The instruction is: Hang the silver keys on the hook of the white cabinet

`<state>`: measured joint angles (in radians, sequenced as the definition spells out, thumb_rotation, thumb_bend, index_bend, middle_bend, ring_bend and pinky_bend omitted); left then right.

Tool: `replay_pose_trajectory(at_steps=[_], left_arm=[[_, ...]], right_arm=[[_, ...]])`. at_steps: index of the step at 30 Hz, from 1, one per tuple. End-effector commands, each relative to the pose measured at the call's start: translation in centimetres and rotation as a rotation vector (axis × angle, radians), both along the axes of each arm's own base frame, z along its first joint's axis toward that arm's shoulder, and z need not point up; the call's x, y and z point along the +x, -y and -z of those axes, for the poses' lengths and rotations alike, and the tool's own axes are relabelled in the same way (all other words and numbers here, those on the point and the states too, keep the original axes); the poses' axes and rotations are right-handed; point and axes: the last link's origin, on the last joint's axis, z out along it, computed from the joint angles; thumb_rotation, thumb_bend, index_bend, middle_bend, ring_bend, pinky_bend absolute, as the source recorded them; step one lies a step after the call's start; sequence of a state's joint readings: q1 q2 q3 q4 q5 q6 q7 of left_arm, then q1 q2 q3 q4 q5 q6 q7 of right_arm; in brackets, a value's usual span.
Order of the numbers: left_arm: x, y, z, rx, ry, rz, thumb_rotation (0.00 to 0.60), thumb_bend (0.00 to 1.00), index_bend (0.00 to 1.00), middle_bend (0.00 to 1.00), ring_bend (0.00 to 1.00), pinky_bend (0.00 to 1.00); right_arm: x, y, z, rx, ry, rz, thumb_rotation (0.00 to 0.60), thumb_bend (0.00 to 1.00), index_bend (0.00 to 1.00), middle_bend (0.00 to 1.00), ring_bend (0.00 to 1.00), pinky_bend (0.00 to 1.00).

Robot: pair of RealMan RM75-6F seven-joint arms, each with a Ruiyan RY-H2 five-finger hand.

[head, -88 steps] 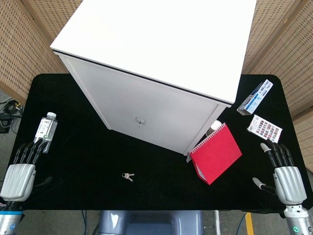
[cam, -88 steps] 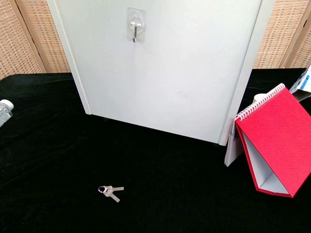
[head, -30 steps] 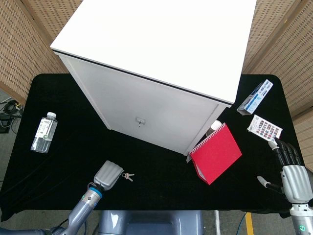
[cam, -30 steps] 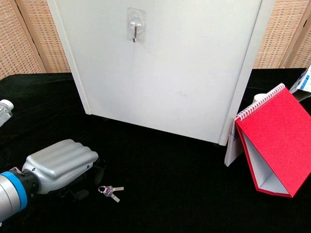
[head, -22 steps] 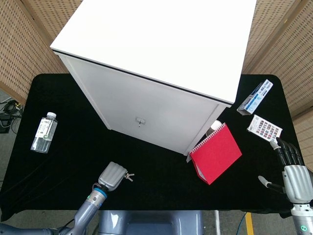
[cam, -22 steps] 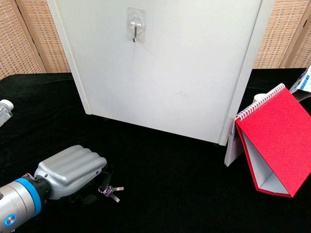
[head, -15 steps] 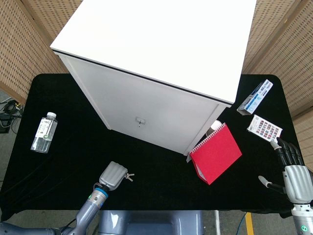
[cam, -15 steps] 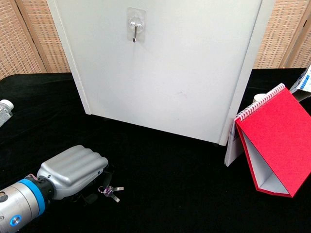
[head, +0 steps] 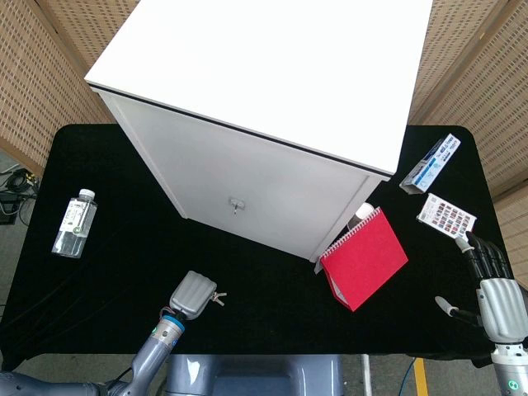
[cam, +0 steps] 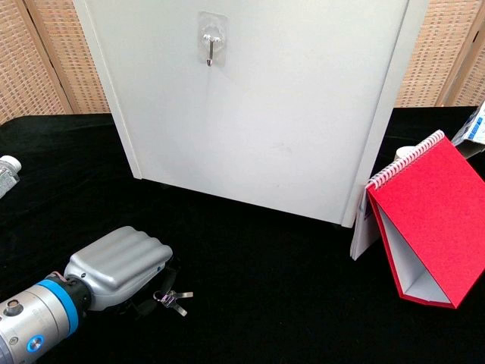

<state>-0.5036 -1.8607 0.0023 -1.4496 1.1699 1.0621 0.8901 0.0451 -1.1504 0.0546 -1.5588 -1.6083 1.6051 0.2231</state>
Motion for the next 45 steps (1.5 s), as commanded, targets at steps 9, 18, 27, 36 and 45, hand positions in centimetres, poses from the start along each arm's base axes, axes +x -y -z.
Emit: replay_pose_trajectory(at_steps=[9, 18, 27, 36, 45], left_arm=[[0.1, -0.1, 0.3, 0.020, 0.006, 0.008, 0.600, 0.46, 0.51, 0.94, 0.86, 0.76], [0.5, 0.0, 0.2, 0.030, 0.021, 0.036, 0.600, 0.46, 0.52, 0.94, 0.86, 0.76], [1.1, -0.4, -1.0, 0.054, 0.038, 0.081, 0.600, 0.46, 0.54, 0.94, 0.86, 0.76], [2.8, -1.6, -3.6, 0.119, 0.081, 0.170, 0.600, 0.46, 0.57, 0.94, 0.86, 0.76], [5.8, -3.1, -9.1, 0.227, 0.101, 0.337, 0.600, 0.46, 0.57, 0.94, 0.86, 0.76]], right_arm=[[0.1, 0.0, 0.1, 0.005, 0.006, -0.004, 0.600, 0.10, 0.00, 0.00, 0.00, 0.00], [0.1, -0.1, 0.0, 0.005, 0.009, -0.005, 0.600, 0.10, 0.00, 0.00, 0.00, 0.00], [0.0, 0.0, -0.1, 0.003, 0.016, -0.005, 0.600, 0.10, 0.00, 0.00, 0.00, 0.00], [-0.2, 0.0, -0.4, -0.003, 0.027, 0.002, 0.600, 0.10, 0.00, 0.00, 0.00, 0.00], [-0.2, 0.0, -0.5, -0.006, 0.032, 0.001, 0.600, 0.10, 0.00, 0.00, 0.00, 0.00]])
